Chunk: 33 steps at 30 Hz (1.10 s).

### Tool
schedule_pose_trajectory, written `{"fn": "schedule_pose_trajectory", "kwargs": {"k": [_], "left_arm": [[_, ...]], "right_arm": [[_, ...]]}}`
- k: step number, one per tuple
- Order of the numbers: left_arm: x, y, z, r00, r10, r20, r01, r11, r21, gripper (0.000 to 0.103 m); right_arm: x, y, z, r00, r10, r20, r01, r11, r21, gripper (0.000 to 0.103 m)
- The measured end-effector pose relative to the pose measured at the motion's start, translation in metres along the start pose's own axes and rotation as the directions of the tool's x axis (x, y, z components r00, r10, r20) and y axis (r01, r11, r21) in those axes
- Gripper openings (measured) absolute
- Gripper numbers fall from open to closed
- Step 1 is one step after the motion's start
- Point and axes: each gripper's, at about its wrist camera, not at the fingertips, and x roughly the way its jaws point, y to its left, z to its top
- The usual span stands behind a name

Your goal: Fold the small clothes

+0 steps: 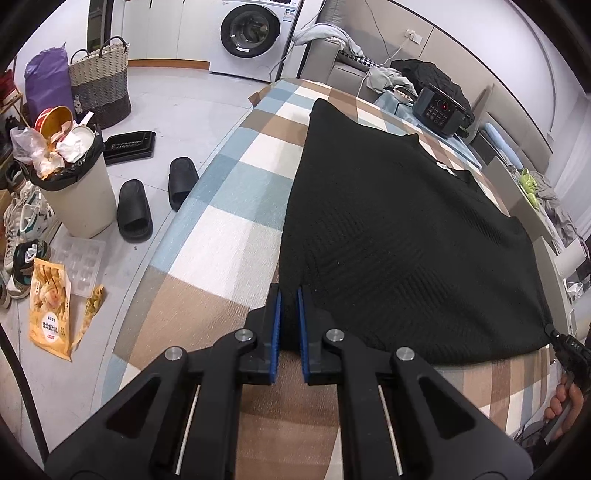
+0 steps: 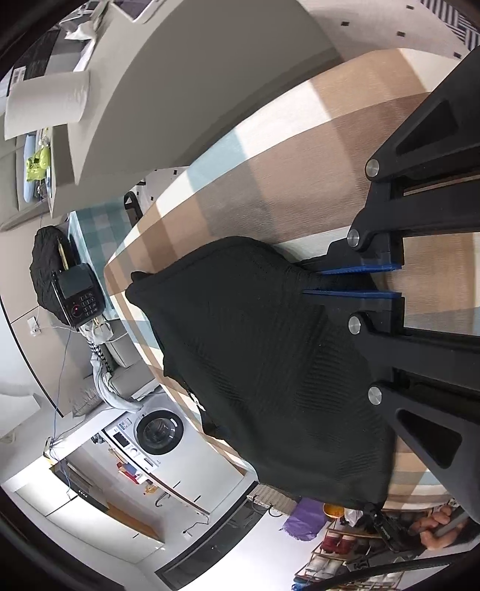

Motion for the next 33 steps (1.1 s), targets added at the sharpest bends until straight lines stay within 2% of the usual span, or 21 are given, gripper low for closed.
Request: {"fn": "schedule_pose_trajectory", "kwargs": {"k": [5, 7, 9, 11, 14, 21, 24, 26, 33], "left_arm": [[-0.007, 0.002, -0.005, 1.0, -0.008, 0.002, 0.008, 1.0, -0.03, 0.006], [-0.008, 0.002, -0.006, 1.0, -0.01, 0.003, 0.01, 0.999, -0.042, 0.006], [-0.009, 0.004, -0.007, 1.0, -0.018, 0.001, 0.018, 0.998, -0.059, 0.006], [-0.01, 0.006, -0.006, 1.0, -0.026, -0.001, 0.026, 0.997, -0.071, 0.006], [-0.011, 0.008, -0.004, 1.0, -0.027, -0.003, 0.027, 0.997, -0.07, 0.006], [-0.013, 0.009, 0.015, 1.0, -0.018, 0.013, 0.019, 0.996, -0.087, 0.007], [-0.018, 0.012, 0.022, 1.0, -0.013, 0.027, 0.016, 0.995, -0.101, 0.02], [-0.022, 0.015, 0.023, 0.999, -0.017, 0.038, 0.021, 0.993, -0.116, 0.026], [-0.029, 0.014, 0.009, 0.999, -0.034, 0.03, 0.037, 0.993, -0.113, 0.026]], "right_arm": [[0.002, -0.005, 0.009, 1.0, 0.027, 0.004, -0.027, 0.998, 0.052, 0.013], [0.004, -0.004, 0.012, 1.0, 0.024, 0.014, -0.025, 0.998, 0.059, 0.02], [0.006, -0.002, 0.011, 1.0, 0.025, 0.016, -0.026, 0.998, 0.058, 0.02], [0.007, 0.001, 0.009, 1.0, -0.006, 0.017, 0.005, 1.0, 0.026, 0.009], [0.006, -0.002, 0.005, 0.999, -0.037, 0.0, 0.037, 0.999, 0.013, 0.008], [-0.003, -0.014, 0.016, 0.992, -0.111, 0.066, 0.103, 0.988, 0.116, 0.03], [-0.005, -0.009, 0.024, 0.992, -0.093, 0.083, 0.084, 0.99, 0.112, 0.041], [-0.005, -0.003, 0.026, 0.993, -0.079, 0.09, 0.069, 0.992, 0.102, 0.042], [0.006, 0.033, 0.025, 0.996, 0.006, 0.093, -0.006, 1.0, -0.004, 0.043]]}}
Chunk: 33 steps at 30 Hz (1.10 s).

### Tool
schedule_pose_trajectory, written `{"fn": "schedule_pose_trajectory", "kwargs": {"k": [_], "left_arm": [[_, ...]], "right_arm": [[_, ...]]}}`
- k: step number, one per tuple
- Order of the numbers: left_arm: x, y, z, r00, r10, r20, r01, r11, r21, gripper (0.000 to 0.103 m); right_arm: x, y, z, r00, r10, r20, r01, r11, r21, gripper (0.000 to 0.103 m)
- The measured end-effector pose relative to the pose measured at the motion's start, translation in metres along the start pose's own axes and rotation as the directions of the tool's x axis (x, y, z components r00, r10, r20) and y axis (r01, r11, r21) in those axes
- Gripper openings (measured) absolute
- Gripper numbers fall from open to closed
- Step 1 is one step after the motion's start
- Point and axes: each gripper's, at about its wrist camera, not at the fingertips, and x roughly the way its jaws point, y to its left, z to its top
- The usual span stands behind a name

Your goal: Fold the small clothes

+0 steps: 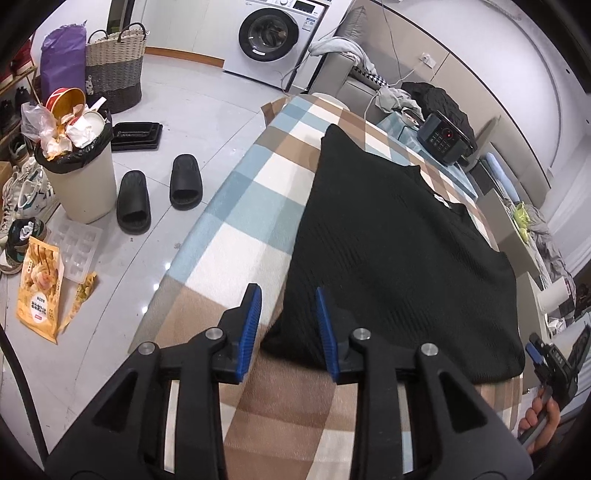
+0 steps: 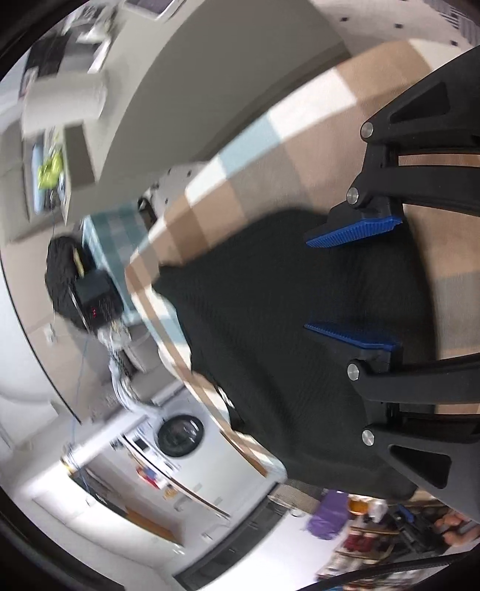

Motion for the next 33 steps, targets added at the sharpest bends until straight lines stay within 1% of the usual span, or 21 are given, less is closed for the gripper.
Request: {"fn": "schedule_pose_trajectory", "kwargs": {"k": [3, 6, 7, 9, 11, 14, 17, 19, 21, 22, 24, 27, 28, 29, 30, 32, 33], "left_arm": [[-0.009, -0.001, -0.011, 1.0, -0.009, 0.001, 0.009, 1.0, -0.004, 0.026], [-0.017, -0.003, -0.022, 0.999, -0.033, -0.007, 0.033, 0.999, -0.012, 0.026], [-0.019, -0.003, -0.027, 0.999, -0.042, -0.008, 0.042, 0.999, -0.022, 0.027], [-0.022, -0.004, -0.038, 0.998, -0.063, -0.004, 0.063, 0.997, -0.045, 0.031], [-0.021, -0.006, -0.046, 0.997, -0.08, -0.007, 0.08, 0.995, -0.054, 0.037], [-0.014, -0.011, -0.056, 0.994, -0.107, -0.031, 0.104, 0.992, -0.07, 0.04], [-0.001, -0.02, -0.062, 0.991, -0.115, -0.073, 0.11, 0.991, -0.069, 0.041], [0.008, -0.023, -0.061, 0.988, -0.127, -0.083, 0.12, 0.989, -0.084, 0.046], [0.015, -0.023, -0.056, 0.988, -0.141, -0.058, 0.134, 0.985, -0.104, 0.049], [0.018, -0.024, -0.053, 0.988, -0.144, -0.045, 0.138, 0.983, -0.12, 0.049], [0.026, -0.026, -0.046, 0.988, -0.156, -0.02, 0.151, 0.977, -0.153, 0.049], [0.039, -0.032, -0.034, 0.989, -0.147, 0.005, 0.146, 0.973, -0.179, 0.049], [0.043, -0.035, -0.03, 0.99, -0.139, 0.01, 0.138, 0.973, -0.183, 0.048], [0.047, -0.038, -0.027, 0.993, -0.118, 0.015, 0.119, 0.976, -0.184, 0.041], [0.051, -0.042, -0.024, 0.995, -0.093, 0.019, 0.095, 0.978, -0.187, 0.037], [0.059, -0.047, -0.02, 0.998, -0.057, 0.024, 0.06, 0.981, -0.185, 0.018], [0.06, -0.048, -0.019, 0.998, -0.051, 0.027, 0.055, 0.981, -0.189, 0.014]], "right_arm": [[0.003, 0.015, -0.001, 0.999, 0.051, -0.009, -0.051, 0.998, -0.029, 0.044], [0.006, 0.027, -0.003, 0.997, 0.08, -0.014, -0.081, 0.995, -0.058, 0.048], [0.007, 0.031, -0.004, 0.996, 0.086, -0.017, -0.087, 0.994, -0.061, 0.051], [0.011, 0.039, -0.007, 0.993, 0.112, -0.031, -0.114, 0.991, -0.066, 0.053], [0.015, 0.046, -0.009, 0.991, 0.125, -0.039, -0.127, 0.989, -0.08, 0.053], [0.019, 0.054, -0.014, 0.992, 0.121, -0.046, -0.125, 0.987, -0.104, 0.054], [0.022, 0.056, -0.016, 0.989, 0.131, -0.061, -0.137, 0.985, -0.101, 0.054], [0.022, 0.056, -0.017, 0.99, 0.127, -0.061, -0.132, 0.986, -0.101, 0.055], [0.021, 0.053, -0.018, 0.99, 0.128, -0.054, -0.132, 0.986, -0.096, 0.056], [0.021, 0.051, -0.018, 0.991, 0.126, -0.054, -0.131, 0.987, -0.092, 0.059], [0.023, 0.049, -0.019, 0.991, 0.124, -0.057, -0.129, 0.988, -0.086, 0.059], [0.025, 0.046, -0.019, 0.992, 0.109, -0.058, -0.113, 0.99, -0.085, 0.059], [0.025, 0.046, -0.02, 0.993, 0.104, -0.058, -0.109, 0.991, -0.083, 0.059], [0.025, 0.046, -0.02, 0.993, 0.102, -0.062, -0.107, 0.991, -0.083, 0.059], [0.026, 0.046, -0.02, 0.993, 0.102, -0.066, -0.108, 0.991, -0.085, 0.059], [0.026, 0.049, -0.021, 0.993, 0.094, -0.067, -0.1, 0.99, -0.099, 0.059], [0.025, 0.05, -0.022, 0.994, 0.089, -0.064, -0.096, 0.99, -0.104, 0.059]]}}
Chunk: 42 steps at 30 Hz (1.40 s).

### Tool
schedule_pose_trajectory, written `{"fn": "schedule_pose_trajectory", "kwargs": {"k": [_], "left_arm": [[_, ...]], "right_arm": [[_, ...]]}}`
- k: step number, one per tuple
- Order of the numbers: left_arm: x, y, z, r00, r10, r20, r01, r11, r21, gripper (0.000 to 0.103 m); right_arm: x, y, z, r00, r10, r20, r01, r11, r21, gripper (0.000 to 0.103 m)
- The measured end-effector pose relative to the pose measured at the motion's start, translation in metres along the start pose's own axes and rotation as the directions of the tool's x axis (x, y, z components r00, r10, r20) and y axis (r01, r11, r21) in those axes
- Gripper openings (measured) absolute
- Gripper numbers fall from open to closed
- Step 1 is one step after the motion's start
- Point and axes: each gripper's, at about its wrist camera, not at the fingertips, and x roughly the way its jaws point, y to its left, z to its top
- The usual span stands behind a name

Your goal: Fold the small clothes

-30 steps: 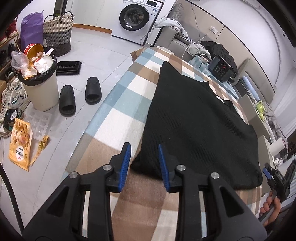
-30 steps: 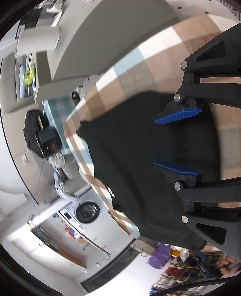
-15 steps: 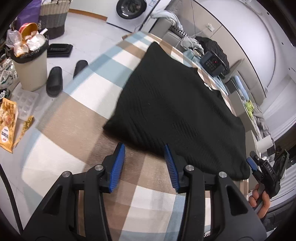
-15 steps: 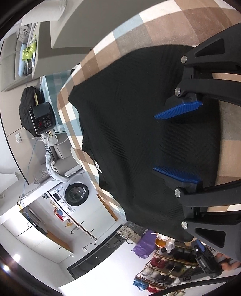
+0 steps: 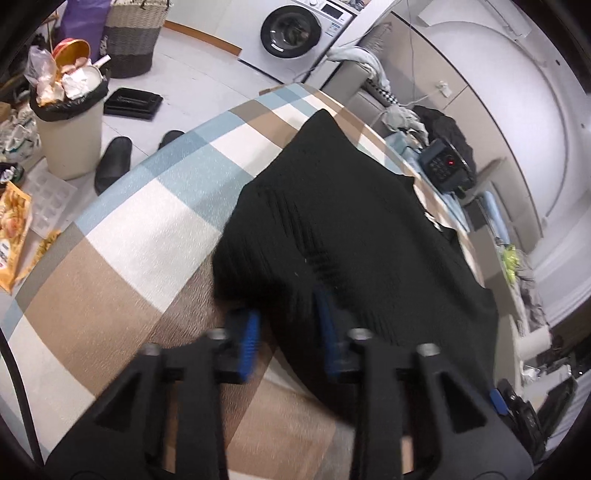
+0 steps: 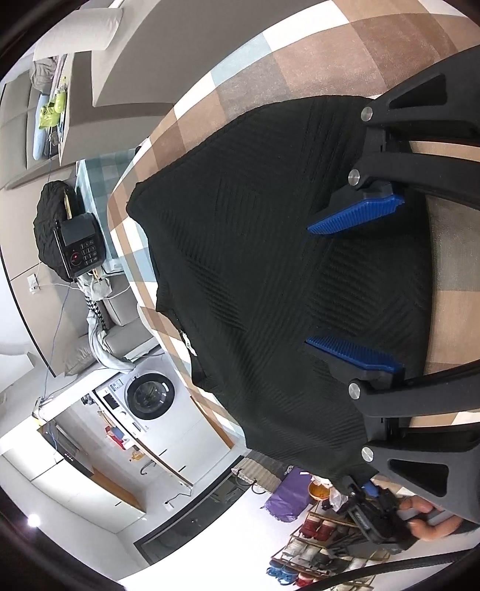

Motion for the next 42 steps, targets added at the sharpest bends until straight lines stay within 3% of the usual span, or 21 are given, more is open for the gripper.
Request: {"fn": "schedule_pose_trajectory", "kwargs": {"k": [2, 7, 12, 14, 15, 20, 24, 26, 28, 33, 38, 42], "left_arm": [[-0.001, 0.0, 0.003, 1.0, -0.013, 0.018, 0.013, 1.0, -0.009, 0.009], [-0.018, 0.006, -0.003, 1.0, -0.017, 0.021, 0.017, 1.0, 0.005, 0.01], [-0.032, 0.024, -0.011, 0.998, 0.055, -0.008, -0.055, 0.998, 0.0, 0.027], [-0.039, 0.027, -0.012, 0.994, 0.104, 0.017, -0.104, 0.994, 0.019, 0.047], [-0.04, 0.028, -0.012, 0.991, 0.128, 0.033, -0.129, 0.991, 0.023, 0.051], [-0.029, 0.035, -0.008, 0.994, 0.108, -0.001, -0.108, 0.994, 0.02, 0.053], [-0.014, 0.027, 0.001, 0.992, 0.121, 0.02, -0.122, 0.991, 0.054, 0.053], [-0.005, 0.022, 0.005, 0.993, 0.118, 0.028, -0.12, 0.991, 0.067, 0.045], [0.0, 0.015, 0.009, 0.996, 0.081, 0.035, -0.084, 0.992, 0.093, 0.015], [-0.014, 0.004, 0.013, 0.995, 0.032, 0.094, -0.045, 0.989, 0.138, 0.014], [-0.008, 0.012, 0.017, 0.997, 0.019, 0.075, -0.026, 0.995, 0.093, 0.013], [-0.018, -0.006, 0.021, 0.993, -0.002, 0.117, -0.016, 0.988, 0.151, 0.013]], "right_arm": [[-0.001, 0.002, 0.001, 1.0, -0.01, 0.006, 0.01, 1.0, -0.01, 0.059], [0.0, 0.005, -0.001, 1.0, -0.009, 0.0, 0.009, 1.0, -0.029, 0.059], [0.01, 0.005, 0.001, 1.0, 0.013, -0.023, -0.014, 1.0, -0.016, 0.059], [0.012, 0.007, 0.001, 0.999, 0.018, -0.026, -0.019, 0.999, -0.028, 0.059], [0.013, 0.009, 0.002, 0.999, 0.021, -0.024, -0.022, 0.999, -0.033, 0.059], [0.015, 0.016, 0.004, 0.999, 0.03, -0.027, -0.032, 0.998, -0.051, 0.059], [0.009, 0.017, 0.005, 1.0, 0.023, -0.014, -0.023, 0.998, -0.055, 0.059], [0.007, 0.016, 0.005, 1.0, 0.016, -0.011, -0.017, 0.998, -0.058, 0.059], [0.004, 0.014, 0.006, 1.0, 0.003, -0.003, -0.004, 0.998, -0.056, 0.059], [0.004, 0.01, 0.007, 1.0, 0.0, -0.004, 0.0, 0.999, -0.042, 0.059], [0.01, 0.009, 0.005, 1.0, 0.011, -0.022, -0.012, 1.0, -0.021, 0.059], [0.009, 0.009, 0.002, 1.0, 0.001, -0.022, -0.001, 0.999, -0.032, 0.059]]}}
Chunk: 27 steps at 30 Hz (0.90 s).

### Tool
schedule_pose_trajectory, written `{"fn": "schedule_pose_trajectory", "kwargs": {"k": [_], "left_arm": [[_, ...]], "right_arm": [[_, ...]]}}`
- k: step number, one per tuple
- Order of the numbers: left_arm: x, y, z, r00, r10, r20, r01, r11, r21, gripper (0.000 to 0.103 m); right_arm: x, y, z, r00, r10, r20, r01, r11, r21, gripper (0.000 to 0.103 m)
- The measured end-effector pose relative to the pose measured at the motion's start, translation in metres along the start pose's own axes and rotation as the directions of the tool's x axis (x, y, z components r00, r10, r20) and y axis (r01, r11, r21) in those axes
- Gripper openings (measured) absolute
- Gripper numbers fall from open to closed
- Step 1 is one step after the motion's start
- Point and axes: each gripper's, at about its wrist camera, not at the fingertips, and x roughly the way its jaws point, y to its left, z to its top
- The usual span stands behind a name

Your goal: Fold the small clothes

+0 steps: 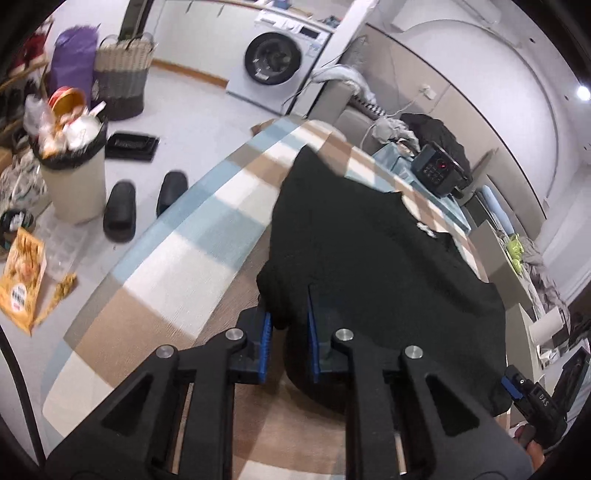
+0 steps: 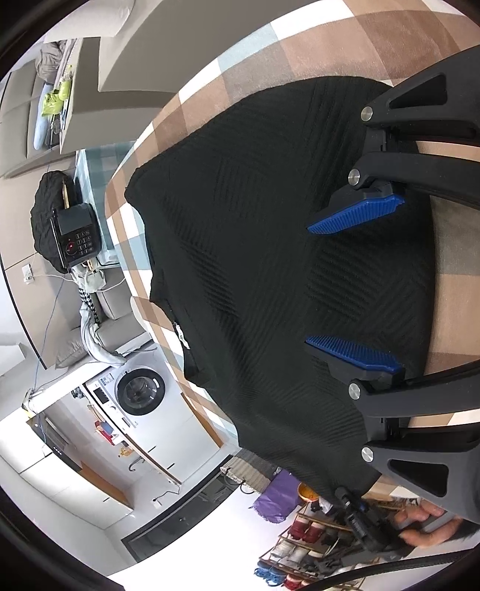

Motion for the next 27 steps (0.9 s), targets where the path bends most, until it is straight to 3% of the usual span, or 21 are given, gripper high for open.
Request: {"fn": "schedule_pose_trajectory", "kwargs": {"k": [5, 9, 11, 15, 18, 20, 22, 25, 27], "left_arm": [[-0.013, -0.057, 0.019, 0.994, -0.081, 0.067, 0.07, 0.985, 0.157, 0.011], [-0.014, -0.142, 0.02, 0.968, -0.246, 0.052, 0.217, 0.922, 0.321, 0.01], [-0.012, -0.177, 0.008, 0.95, -0.312, 0.008, 0.286, 0.88, 0.38, 0.009], [0.01, -0.233, -0.042, 0.9, -0.394, -0.187, 0.435, 0.777, 0.456, 0.012], [0.025, -0.241, -0.082, 0.842, -0.4, -0.363, 0.533, 0.725, 0.436, 0.03], [0.023, -0.234, -0.101, 0.821, -0.399, -0.409, 0.557, 0.72, 0.414, 0.038], [0.017, -0.222, -0.107, 0.815, -0.409, -0.41, 0.563, 0.727, 0.393, 0.044], [0.002, -0.196, -0.1, 0.833, -0.413, -0.369, 0.538, 0.759, 0.366, 0.051], [-0.004, -0.176, -0.088, 0.866, -0.394, -0.308, 0.489, 0.798, 0.353, 0.056]], "right_arm": [[-0.009, -0.008, -0.004, 1.0, -0.003, 0.01, 0.003, 1.0, 0.021, 0.059], [-0.019, -0.018, -0.005, 0.999, -0.021, 0.032, 0.019, 0.999, 0.044, 0.059], [-0.023, -0.026, -0.006, 0.999, -0.027, 0.037, 0.024, 0.998, 0.063, 0.059], [-0.034, -0.038, -0.007, 0.997, -0.058, 0.053, 0.053, 0.995, 0.086, 0.059], [-0.041, -0.047, -0.008, 0.996, -0.073, 0.05, 0.068, 0.993, 0.099, 0.059], [-0.043, -0.049, -0.008, 0.995, -0.083, 0.052, 0.078, 0.992, 0.097, 0.059], [-0.044, -0.051, -0.008, 0.995, -0.079, 0.06, 0.073, 0.992, 0.105, 0.059], [-0.04, -0.05, -0.006, 0.999, -0.004, 0.043, -0.002, 0.99, 0.141, 0.059], [-0.036, -0.041, -0.003, 0.997, 0.073, 0.032, -0.077, 0.987, 0.138, 0.059]]}}
